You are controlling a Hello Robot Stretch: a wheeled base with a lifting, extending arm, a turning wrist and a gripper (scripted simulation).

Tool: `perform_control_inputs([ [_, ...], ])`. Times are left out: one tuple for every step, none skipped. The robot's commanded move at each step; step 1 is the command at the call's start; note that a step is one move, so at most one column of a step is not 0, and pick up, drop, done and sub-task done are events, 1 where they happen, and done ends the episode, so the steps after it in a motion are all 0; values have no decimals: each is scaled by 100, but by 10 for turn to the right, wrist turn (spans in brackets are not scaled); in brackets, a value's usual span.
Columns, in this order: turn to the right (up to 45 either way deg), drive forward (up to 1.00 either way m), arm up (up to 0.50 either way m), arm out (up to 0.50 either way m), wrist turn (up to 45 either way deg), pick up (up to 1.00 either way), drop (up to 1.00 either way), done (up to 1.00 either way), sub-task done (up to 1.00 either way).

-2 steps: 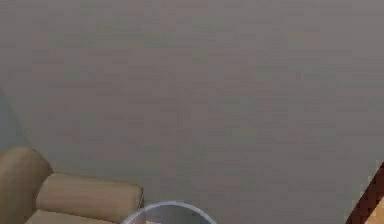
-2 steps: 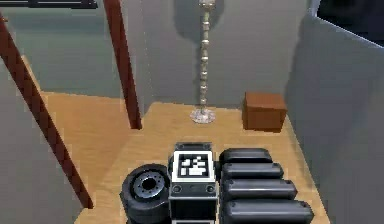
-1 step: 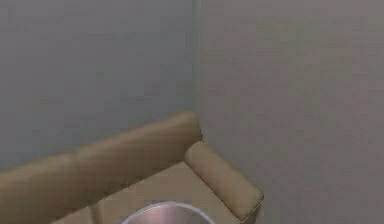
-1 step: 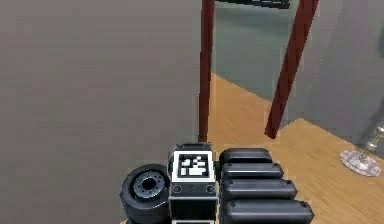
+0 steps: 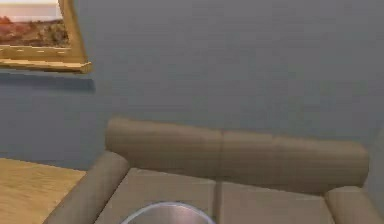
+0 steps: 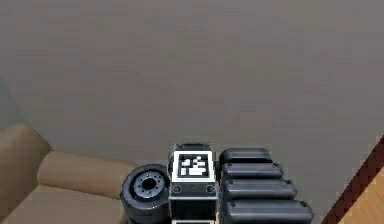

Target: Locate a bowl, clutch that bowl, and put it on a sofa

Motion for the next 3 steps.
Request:
perform_control_inputs([
  [-270,0,0,0,0,0,0,0,0],
  [450,0,0,0,0,0,0,0,0],
  [450,0,0,0,0,0,0,0,0],
])
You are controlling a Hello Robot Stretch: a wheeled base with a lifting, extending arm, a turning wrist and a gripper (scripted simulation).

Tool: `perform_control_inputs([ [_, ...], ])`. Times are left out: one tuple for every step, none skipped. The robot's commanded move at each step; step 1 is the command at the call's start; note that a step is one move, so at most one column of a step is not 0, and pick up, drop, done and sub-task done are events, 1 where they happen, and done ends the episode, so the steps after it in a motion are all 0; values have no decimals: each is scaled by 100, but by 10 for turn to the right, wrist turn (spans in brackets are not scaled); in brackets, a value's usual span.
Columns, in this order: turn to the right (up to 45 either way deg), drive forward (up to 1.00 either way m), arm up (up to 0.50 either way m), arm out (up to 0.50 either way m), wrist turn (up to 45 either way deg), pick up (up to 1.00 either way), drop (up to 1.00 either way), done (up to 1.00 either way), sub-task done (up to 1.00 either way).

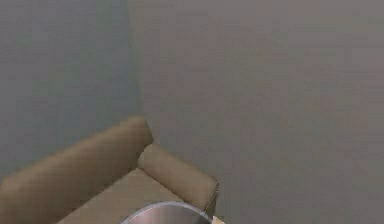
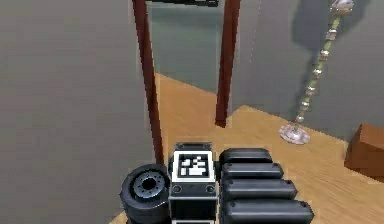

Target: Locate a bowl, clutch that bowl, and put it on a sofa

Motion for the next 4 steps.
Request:
perform_control_inputs([
  [450,0,0,0,0,0,0,0,0],
  [390,0,0,0,0,0,0,0,0],
  [450,0,0,0,0,0,0,0,0],
  [450,0,0,0,0,0,0,0,0],
])
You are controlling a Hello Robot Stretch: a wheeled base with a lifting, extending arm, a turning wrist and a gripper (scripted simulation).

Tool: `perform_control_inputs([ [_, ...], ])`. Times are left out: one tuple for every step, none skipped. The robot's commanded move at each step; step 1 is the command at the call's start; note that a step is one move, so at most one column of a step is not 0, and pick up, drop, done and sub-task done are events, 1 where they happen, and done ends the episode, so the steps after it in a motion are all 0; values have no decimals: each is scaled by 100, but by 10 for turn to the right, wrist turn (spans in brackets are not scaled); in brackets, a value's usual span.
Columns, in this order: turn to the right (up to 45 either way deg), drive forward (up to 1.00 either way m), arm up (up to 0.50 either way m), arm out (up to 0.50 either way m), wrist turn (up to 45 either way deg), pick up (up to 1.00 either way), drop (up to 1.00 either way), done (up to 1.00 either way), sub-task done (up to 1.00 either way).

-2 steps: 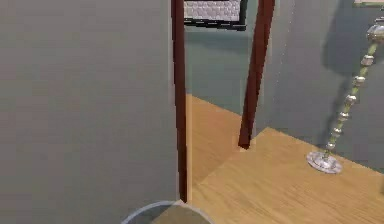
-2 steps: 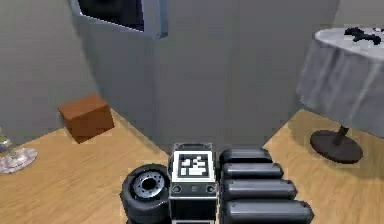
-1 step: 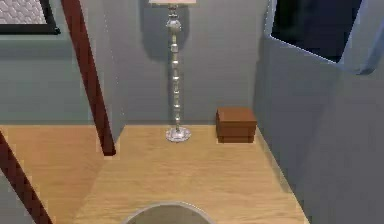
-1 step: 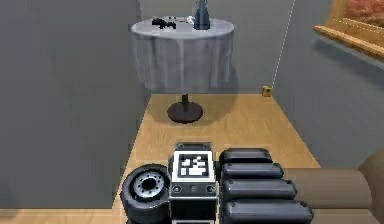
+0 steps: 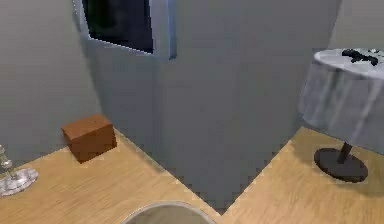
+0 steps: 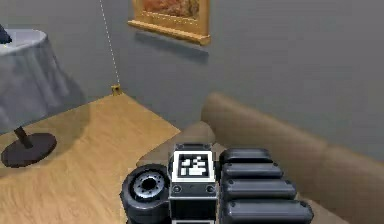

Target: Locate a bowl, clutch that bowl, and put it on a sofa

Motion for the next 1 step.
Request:
perform_control_inputs([
  [450,0,0,0,0,0,0,0,0],
])
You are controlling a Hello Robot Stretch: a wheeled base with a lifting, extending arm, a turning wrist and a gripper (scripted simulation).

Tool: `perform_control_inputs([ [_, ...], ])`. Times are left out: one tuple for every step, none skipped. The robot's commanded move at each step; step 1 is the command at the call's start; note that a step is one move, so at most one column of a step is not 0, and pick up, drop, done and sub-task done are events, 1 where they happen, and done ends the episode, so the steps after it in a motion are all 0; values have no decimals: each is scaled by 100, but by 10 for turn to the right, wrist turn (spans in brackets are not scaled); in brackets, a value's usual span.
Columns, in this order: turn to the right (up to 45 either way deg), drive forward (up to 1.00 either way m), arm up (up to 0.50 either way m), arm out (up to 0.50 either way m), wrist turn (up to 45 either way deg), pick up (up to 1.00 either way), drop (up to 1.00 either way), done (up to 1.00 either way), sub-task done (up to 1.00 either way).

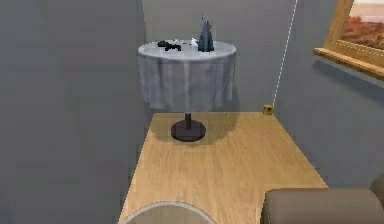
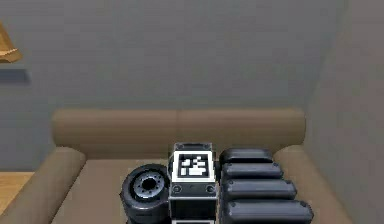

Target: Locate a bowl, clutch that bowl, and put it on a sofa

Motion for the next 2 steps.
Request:
perform_control_inputs([
  [90,0,0,0,0,0,0,0,0],
  [0,90,0,0,0,0,0,0,0],
])
